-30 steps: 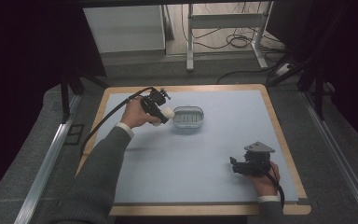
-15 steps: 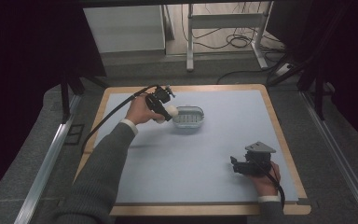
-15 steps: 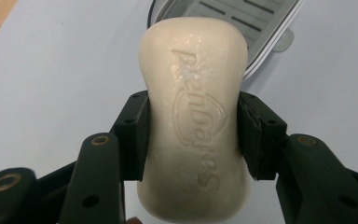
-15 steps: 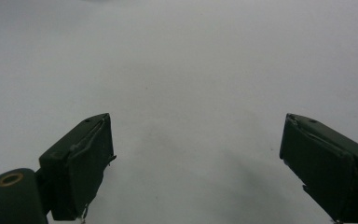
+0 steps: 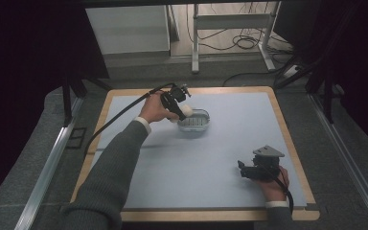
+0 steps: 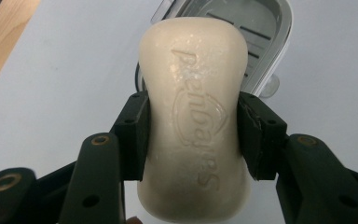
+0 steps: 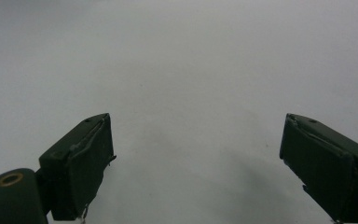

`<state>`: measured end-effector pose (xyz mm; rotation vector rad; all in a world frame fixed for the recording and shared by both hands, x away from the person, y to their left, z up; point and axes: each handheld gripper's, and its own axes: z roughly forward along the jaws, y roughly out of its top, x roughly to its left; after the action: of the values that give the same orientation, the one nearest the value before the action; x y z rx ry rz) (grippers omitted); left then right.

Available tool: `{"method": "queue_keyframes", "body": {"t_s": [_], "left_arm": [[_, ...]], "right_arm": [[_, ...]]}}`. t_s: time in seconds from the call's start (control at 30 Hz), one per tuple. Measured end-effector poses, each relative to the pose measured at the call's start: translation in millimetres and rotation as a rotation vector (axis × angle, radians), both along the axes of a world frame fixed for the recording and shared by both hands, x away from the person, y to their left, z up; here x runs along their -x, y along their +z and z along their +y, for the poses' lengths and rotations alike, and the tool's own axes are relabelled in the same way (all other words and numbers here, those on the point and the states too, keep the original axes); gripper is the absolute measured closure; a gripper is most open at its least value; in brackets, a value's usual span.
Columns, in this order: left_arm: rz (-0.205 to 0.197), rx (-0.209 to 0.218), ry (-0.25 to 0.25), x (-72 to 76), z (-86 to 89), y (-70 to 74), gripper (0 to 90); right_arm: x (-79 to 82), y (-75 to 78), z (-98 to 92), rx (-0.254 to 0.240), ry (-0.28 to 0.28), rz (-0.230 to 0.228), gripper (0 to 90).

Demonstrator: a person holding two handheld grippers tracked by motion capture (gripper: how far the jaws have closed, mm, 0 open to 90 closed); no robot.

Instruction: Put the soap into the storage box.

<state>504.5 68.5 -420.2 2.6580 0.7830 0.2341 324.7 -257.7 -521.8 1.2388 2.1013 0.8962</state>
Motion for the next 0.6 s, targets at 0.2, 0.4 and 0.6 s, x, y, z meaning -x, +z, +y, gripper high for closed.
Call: {"method": "queue_keyframes", "body": {"t_s": [0.2,0.4,0.6], "left_arm": [[0.006,0.013,-0.012,-10.3,-4.8,-6.5,49.6],[0.001,0.011,-0.045,-15.9,-9.7,-13.6,49.6],[-0.012,0.003,-0.088,-16.8,-20.4,-14.5,49.6]], "right_arm": [[0.2,0.0,-1.4,-0.002,-0.007,0.001,9.4],[-0.5,-1.4,-2.3,0.001,-0.012,0.005,9.4],[-1.1,-2.9,-2.2,0.004,-0.012,0.011,9.4]]}}
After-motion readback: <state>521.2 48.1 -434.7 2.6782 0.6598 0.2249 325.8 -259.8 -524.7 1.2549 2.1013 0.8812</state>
